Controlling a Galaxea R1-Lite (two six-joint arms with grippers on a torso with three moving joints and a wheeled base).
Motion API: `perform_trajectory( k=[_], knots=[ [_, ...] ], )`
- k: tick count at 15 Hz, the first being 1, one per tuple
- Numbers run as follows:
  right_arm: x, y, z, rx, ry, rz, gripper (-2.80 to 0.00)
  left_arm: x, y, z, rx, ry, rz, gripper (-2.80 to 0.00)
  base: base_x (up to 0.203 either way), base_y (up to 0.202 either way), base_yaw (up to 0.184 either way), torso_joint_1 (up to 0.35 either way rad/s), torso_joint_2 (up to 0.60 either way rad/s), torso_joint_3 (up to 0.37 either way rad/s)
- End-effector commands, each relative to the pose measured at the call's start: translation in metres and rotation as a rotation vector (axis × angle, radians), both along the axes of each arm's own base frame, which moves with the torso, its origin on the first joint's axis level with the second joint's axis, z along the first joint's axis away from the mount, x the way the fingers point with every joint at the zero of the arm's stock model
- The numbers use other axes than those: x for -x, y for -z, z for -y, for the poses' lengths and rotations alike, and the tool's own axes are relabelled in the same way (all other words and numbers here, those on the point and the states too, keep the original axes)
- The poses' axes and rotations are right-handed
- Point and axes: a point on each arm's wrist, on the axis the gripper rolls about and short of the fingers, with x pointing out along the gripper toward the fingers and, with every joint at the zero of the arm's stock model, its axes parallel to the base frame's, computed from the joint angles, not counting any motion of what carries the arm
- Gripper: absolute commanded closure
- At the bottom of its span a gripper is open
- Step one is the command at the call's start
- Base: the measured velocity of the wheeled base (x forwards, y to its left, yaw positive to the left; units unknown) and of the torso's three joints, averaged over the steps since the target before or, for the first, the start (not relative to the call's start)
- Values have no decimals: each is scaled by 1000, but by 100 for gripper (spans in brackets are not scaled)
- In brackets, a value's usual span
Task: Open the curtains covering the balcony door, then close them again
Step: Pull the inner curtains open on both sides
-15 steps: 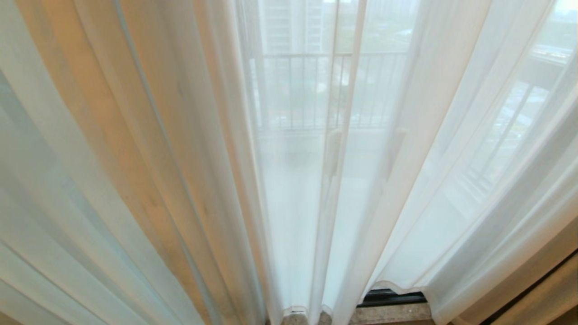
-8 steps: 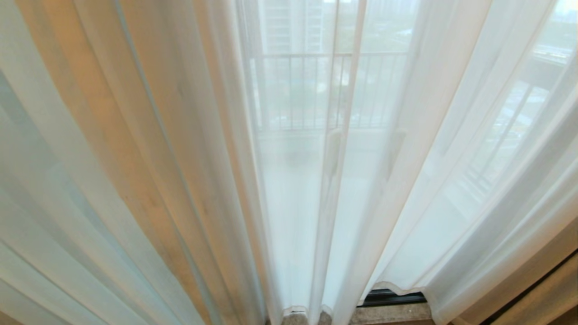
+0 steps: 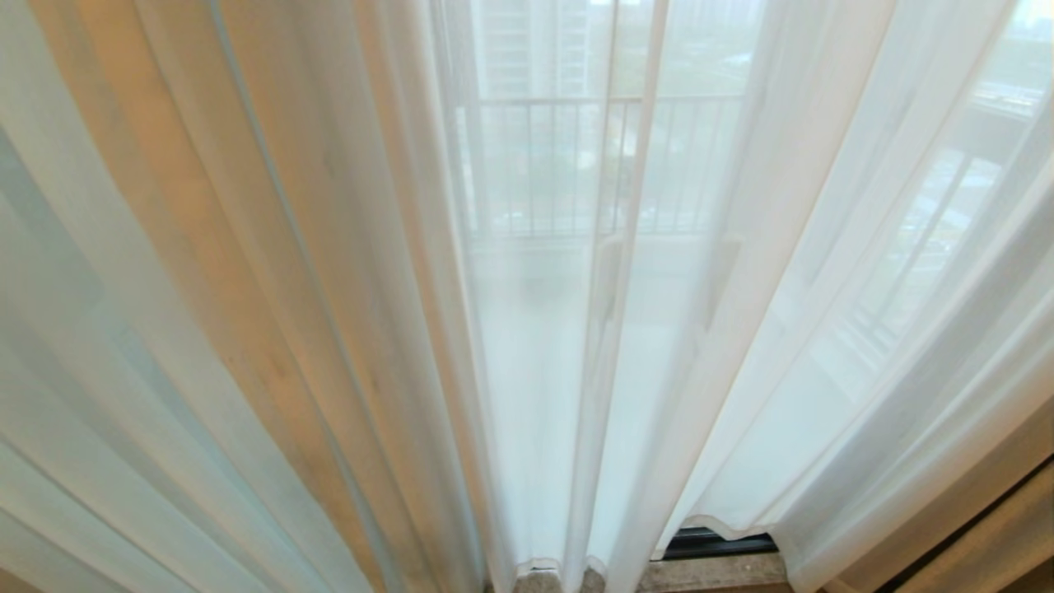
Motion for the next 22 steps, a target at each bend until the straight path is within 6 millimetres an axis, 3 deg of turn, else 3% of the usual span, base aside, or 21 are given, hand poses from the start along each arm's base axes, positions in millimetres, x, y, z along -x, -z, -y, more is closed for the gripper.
perform_trajectory(
  k=[1,22],
  knots=[
    [0,0,0,1,-1,-1,0,0,0,0,2,0,0,0,0,0,0,0,0,0],
    [0,0,0,1,-1,-1,0,0,0,0,9,-2,0,0,0,0,0,0,0,0]
  ],
)
